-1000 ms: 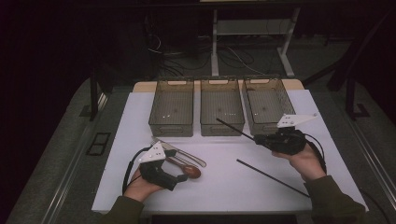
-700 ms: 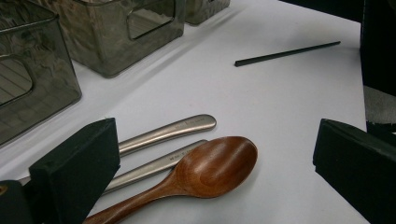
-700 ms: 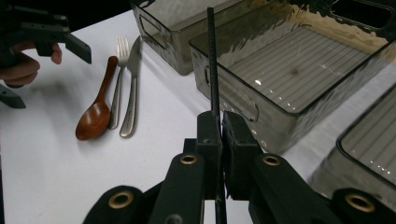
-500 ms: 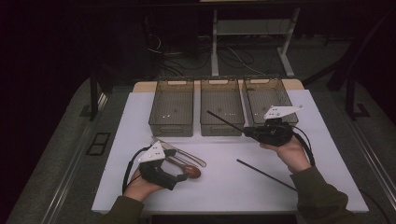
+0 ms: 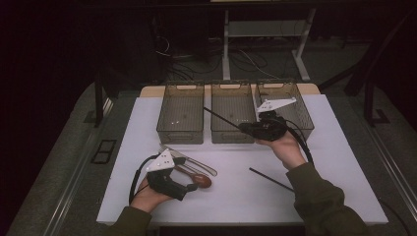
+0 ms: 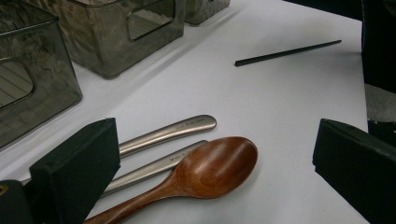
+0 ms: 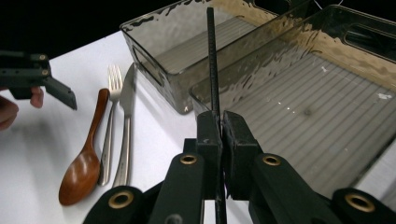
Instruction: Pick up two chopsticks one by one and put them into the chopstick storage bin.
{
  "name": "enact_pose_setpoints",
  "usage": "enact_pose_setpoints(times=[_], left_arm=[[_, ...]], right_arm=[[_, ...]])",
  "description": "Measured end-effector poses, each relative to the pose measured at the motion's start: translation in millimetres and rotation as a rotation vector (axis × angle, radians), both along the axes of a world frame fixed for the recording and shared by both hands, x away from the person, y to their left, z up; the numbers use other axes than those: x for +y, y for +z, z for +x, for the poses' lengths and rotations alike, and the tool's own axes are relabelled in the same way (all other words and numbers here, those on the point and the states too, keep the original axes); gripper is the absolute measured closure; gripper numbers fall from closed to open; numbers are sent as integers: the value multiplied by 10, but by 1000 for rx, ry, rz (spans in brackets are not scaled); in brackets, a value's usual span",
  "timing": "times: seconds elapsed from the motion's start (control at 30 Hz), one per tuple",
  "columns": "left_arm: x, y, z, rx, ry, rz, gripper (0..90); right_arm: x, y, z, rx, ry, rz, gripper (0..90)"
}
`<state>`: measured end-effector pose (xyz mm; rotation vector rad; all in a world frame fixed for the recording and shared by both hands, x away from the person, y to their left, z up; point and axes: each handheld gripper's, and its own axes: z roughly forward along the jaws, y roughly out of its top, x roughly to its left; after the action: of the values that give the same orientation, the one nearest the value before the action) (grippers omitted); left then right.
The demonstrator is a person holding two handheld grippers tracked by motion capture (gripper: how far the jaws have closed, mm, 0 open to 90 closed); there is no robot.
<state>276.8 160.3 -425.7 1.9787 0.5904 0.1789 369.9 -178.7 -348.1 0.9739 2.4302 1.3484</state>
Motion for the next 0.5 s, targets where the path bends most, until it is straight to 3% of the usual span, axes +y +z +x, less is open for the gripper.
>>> enact_pose_setpoints(times=[0.27, 0.5], left_arm=[[10, 2, 1, -3, 4, -2, 0], [15, 4, 3, -4, 3, -5, 0]], right_arm=[[141, 40, 126, 14, -7, 4, 849], [349, 90, 271, 17, -14, -22, 849]])
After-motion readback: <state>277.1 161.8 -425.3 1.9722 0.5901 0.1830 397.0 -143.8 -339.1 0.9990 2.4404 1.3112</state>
